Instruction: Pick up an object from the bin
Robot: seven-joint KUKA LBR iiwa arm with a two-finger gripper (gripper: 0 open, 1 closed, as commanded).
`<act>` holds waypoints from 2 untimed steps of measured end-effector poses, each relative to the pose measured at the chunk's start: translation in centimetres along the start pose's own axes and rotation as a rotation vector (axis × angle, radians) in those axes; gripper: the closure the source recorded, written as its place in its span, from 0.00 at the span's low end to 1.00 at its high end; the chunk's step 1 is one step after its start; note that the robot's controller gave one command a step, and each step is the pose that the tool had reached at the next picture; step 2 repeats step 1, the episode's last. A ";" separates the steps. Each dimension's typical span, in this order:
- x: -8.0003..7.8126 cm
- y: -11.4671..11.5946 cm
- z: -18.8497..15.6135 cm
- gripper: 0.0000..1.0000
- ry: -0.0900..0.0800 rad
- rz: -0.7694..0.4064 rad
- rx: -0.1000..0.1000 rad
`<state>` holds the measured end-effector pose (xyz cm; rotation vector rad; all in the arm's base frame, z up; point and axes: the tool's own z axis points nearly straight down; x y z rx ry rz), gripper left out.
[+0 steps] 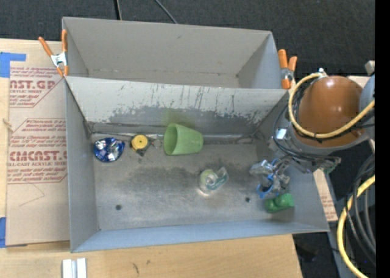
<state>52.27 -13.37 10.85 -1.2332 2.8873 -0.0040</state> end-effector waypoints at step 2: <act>0.7 0.2 -10.4 1.00 -0.004 0.032 0.005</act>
Offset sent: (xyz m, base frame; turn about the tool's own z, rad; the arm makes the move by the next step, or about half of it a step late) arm -0.0088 -0.0039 0.0996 0.0300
